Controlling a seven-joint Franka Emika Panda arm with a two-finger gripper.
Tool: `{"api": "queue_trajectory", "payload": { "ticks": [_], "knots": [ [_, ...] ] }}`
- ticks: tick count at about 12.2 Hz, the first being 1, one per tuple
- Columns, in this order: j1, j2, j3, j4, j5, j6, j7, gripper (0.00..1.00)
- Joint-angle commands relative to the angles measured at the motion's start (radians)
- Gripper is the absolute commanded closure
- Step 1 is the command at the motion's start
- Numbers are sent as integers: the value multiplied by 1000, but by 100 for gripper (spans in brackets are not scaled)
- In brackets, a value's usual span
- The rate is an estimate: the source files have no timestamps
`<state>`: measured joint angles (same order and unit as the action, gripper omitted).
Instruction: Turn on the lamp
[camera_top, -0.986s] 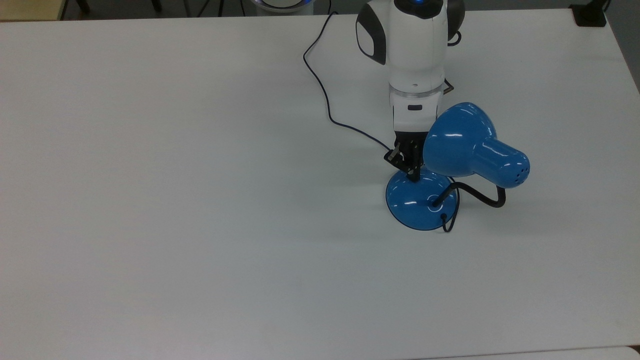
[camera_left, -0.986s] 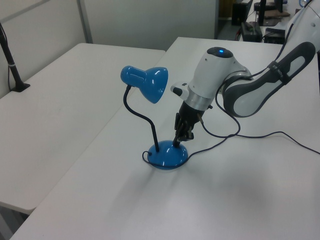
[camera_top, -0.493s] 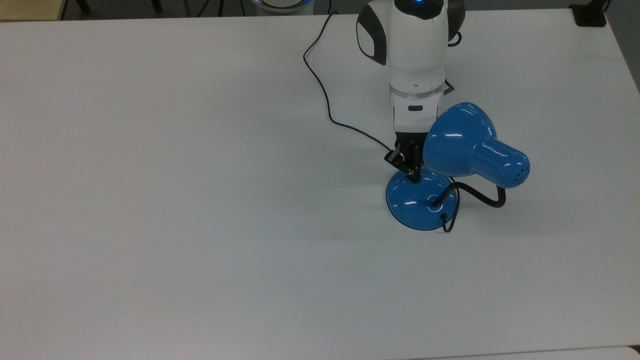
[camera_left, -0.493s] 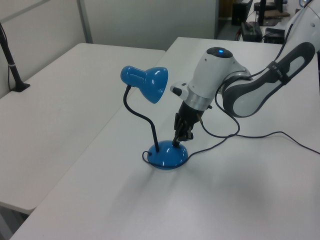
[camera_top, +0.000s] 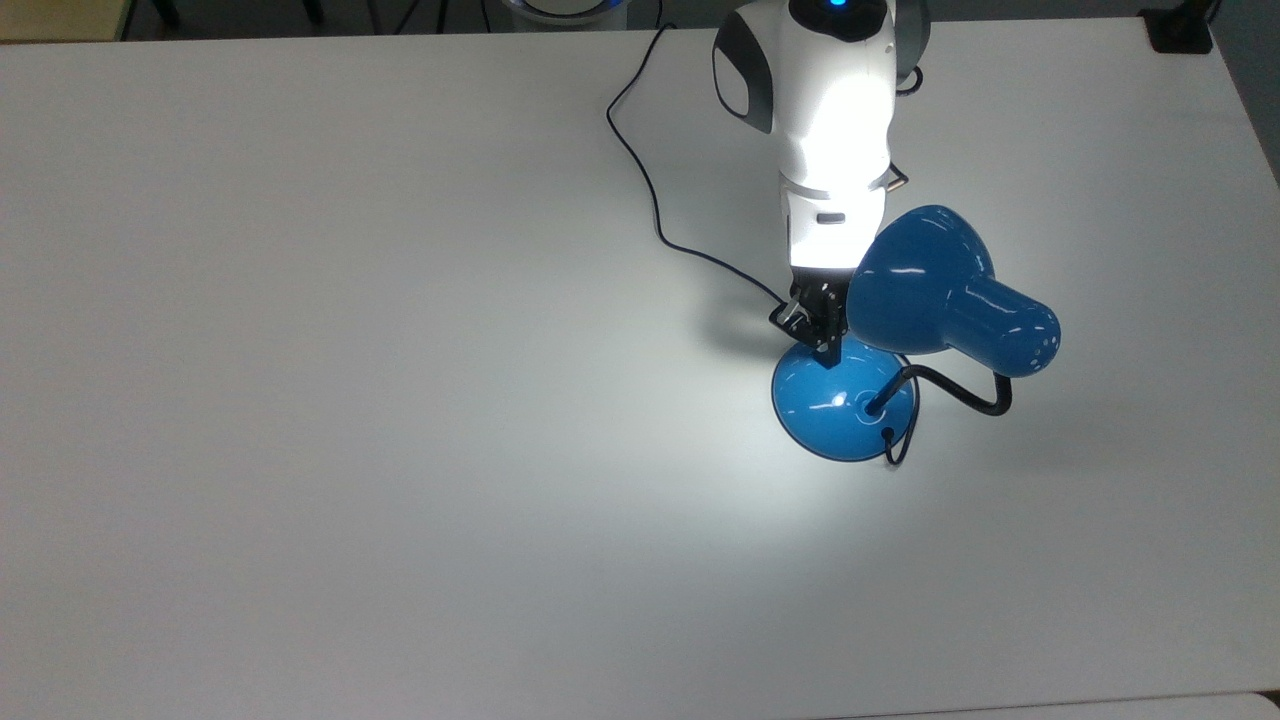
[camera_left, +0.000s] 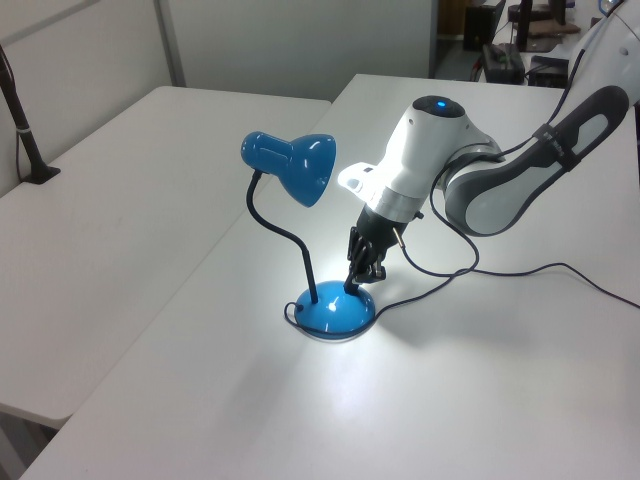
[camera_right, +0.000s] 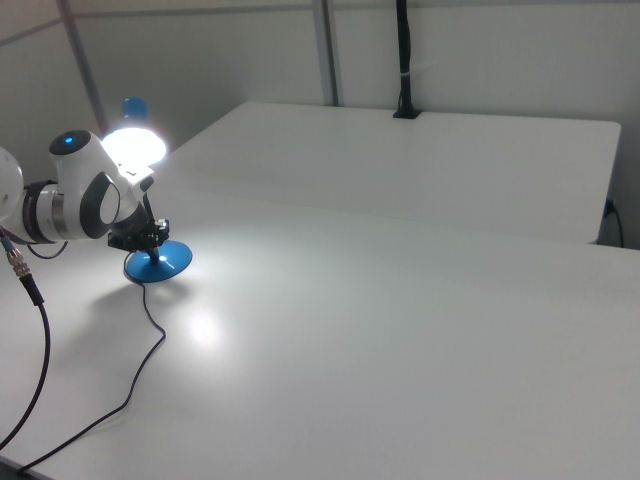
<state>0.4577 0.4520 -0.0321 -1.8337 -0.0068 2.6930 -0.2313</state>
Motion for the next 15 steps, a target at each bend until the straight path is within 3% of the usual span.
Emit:
{"api": "queue_trajectory", "payload": {
  "ticks": [1, 4, 6, 9, 13, 15],
  "knots": [
    [-7, -34, 6, -2, 7, 2, -10, 100],
    [-8, -143, 4, -15, 8, -275, 33, 100],
    [-7, -203, 3, -12, -10, -483, 166, 100],
    [-19, -280, -5, -12, -85, -730, 304, 100],
    [-109, -392, -9, -7, -121, -919, 355, 100],
    [-154, -427, -9, -6, -121, -937, 357, 100]
  ]
}}
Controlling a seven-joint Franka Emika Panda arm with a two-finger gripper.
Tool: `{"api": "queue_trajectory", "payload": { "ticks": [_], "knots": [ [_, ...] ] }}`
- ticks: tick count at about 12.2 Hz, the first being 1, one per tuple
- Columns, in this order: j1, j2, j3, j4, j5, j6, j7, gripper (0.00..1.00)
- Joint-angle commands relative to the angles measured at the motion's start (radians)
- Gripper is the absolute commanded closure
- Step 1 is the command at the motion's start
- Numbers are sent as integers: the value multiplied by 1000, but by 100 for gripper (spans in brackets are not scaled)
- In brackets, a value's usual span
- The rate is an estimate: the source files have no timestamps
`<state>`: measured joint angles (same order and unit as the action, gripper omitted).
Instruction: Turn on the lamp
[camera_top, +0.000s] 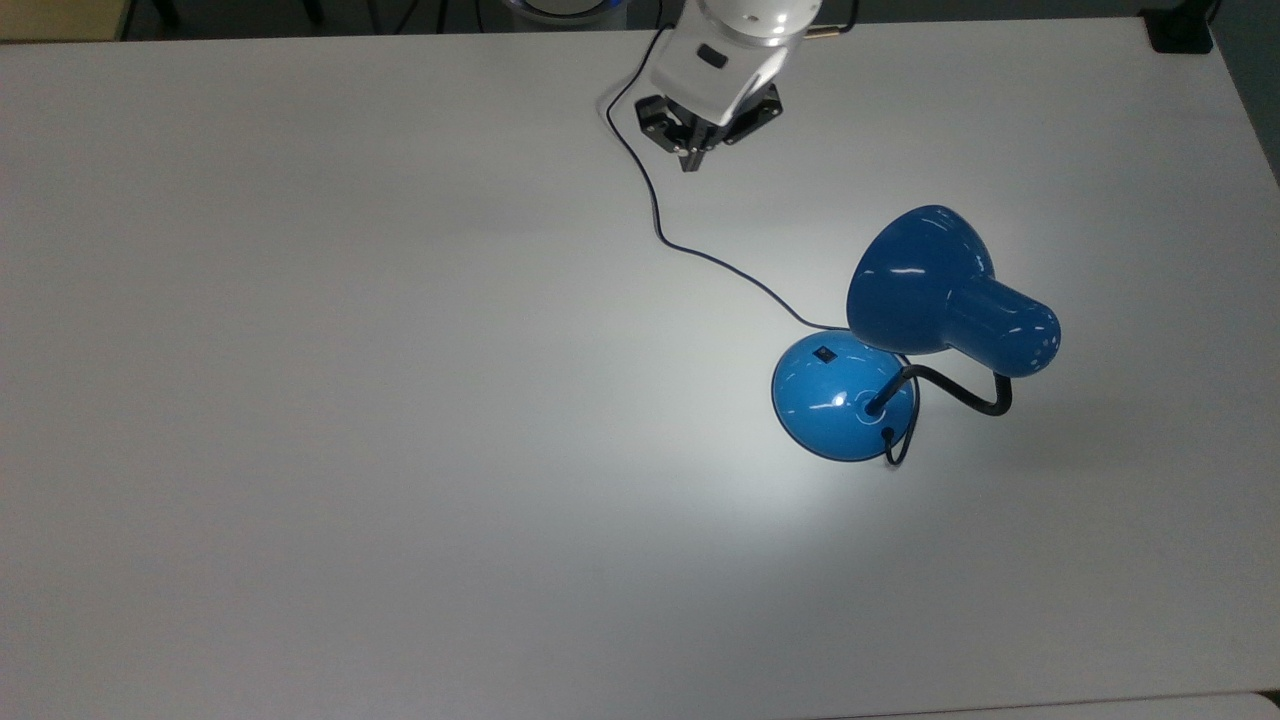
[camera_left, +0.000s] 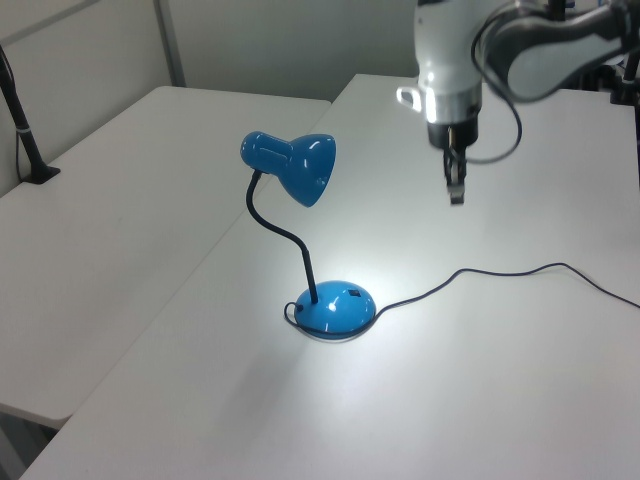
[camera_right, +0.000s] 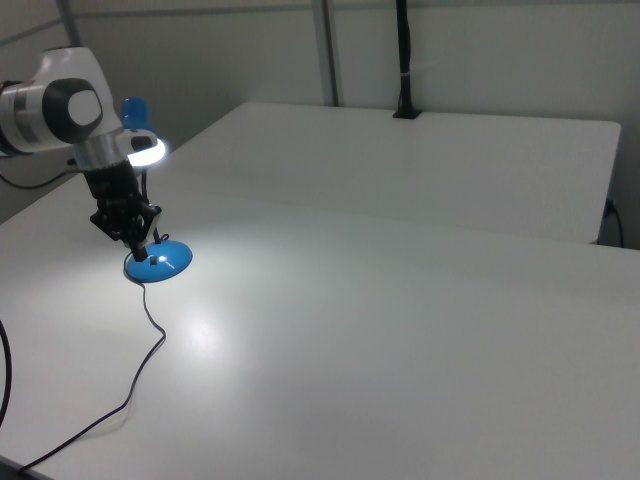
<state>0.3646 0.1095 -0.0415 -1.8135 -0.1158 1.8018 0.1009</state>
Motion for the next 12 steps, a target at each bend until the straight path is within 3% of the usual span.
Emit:
{"api": "queue_trajectory", "payload": {
  "ticks": [1, 8, 9, 11, 12],
  "knots": [
    [-84, -96, 0, -24, -10, -45, 26, 100],
    [-245, -163, 0, 11, 8, -47, 31, 97],
    [-256, -175, 0, 11, 8, -48, 31, 88],
    [-259, -180, -1, 11, 8, -50, 31, 42],
    [-263, -183, -1, 11, 8, -56, 31, 29]
  ]
}}
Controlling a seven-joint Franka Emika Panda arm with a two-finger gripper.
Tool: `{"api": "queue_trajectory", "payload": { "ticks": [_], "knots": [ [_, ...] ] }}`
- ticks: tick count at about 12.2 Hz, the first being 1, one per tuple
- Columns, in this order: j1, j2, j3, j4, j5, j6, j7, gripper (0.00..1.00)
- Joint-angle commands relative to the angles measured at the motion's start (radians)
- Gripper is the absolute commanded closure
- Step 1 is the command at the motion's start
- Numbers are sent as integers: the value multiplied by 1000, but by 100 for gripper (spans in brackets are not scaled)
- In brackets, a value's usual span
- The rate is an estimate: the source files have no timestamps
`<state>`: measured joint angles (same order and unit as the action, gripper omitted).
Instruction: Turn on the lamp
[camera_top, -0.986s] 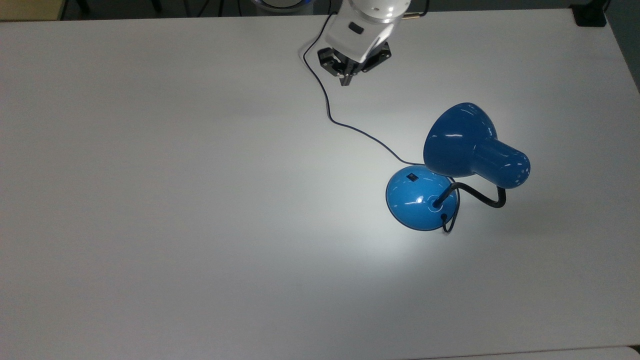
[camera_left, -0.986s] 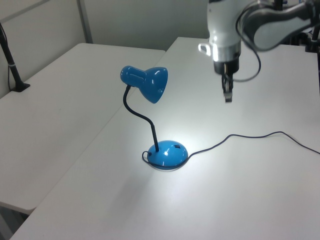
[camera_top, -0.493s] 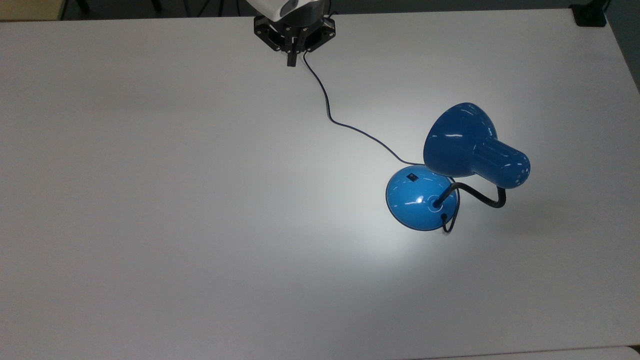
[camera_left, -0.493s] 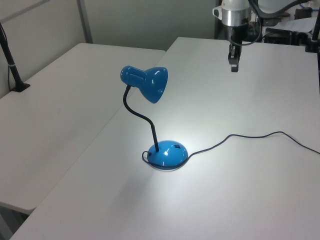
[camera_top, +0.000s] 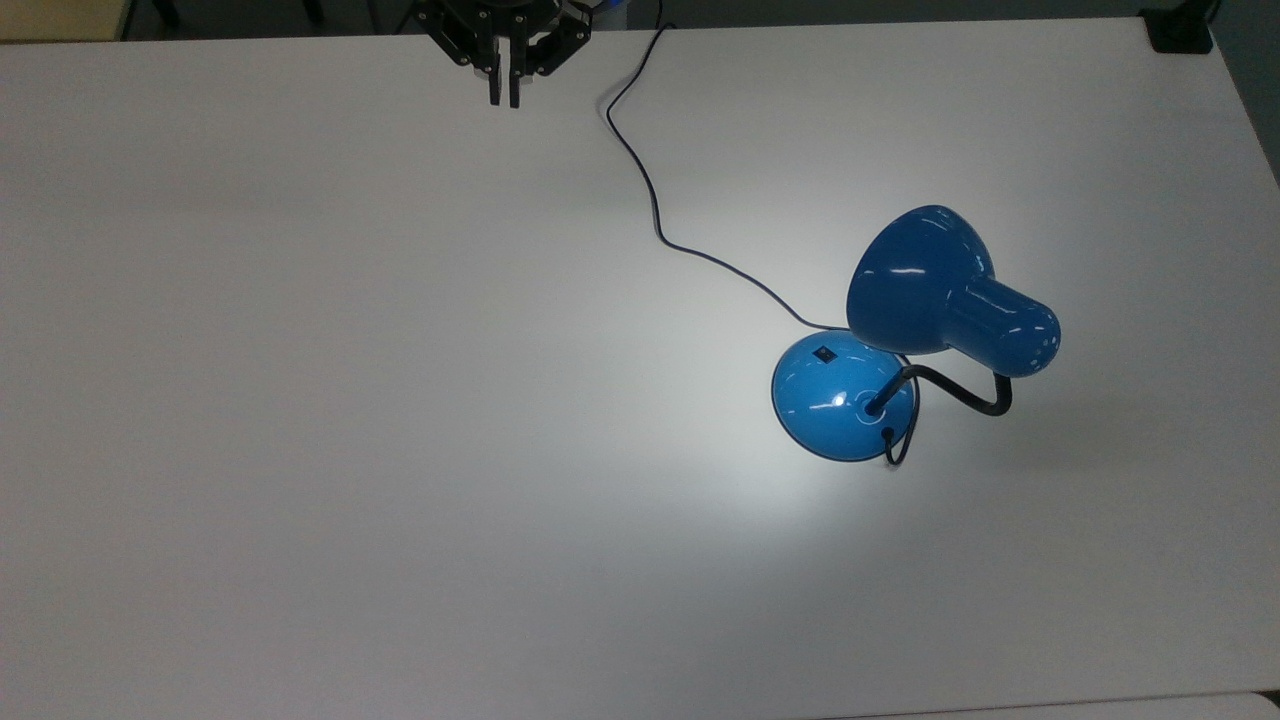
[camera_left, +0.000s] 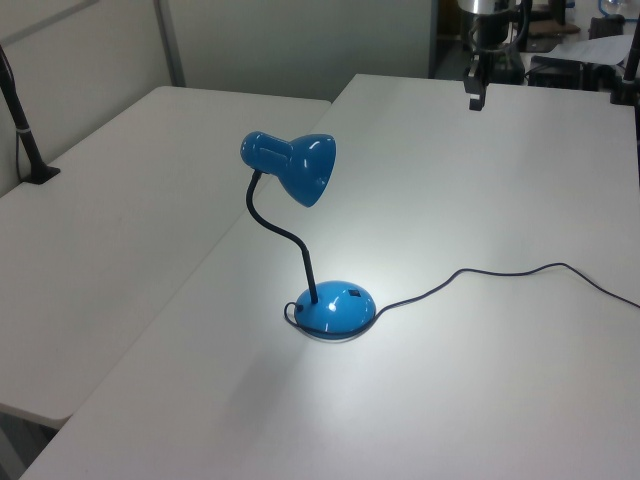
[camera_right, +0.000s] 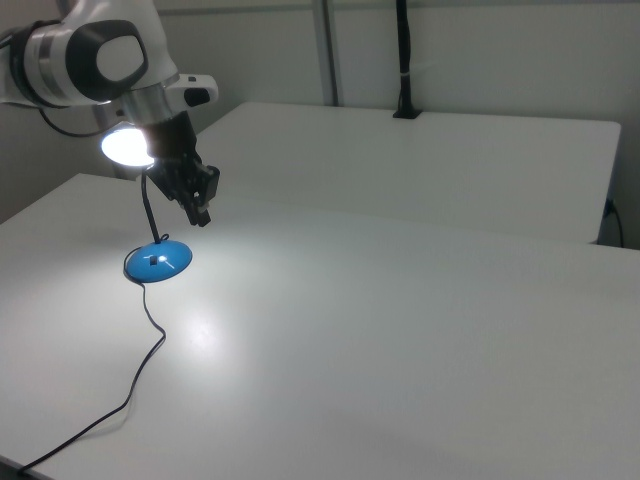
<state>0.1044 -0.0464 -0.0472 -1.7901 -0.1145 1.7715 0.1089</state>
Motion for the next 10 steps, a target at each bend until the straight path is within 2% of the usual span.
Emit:
{"api": "queue_trajectory", "payload": {
  "ticks": [1, 2, 7, 10],
  "knots": [
    [-11, -27, 4, -6, 7, -32, 23, 24],
    [-17, -26, 4, 6, 7, -35, 23, 2],
    [-63, -26, 3, 27, 6, -44, 14, 0],
    [-65, -26, 4, 32, 6, -83, 12, 0]
  ]
}}
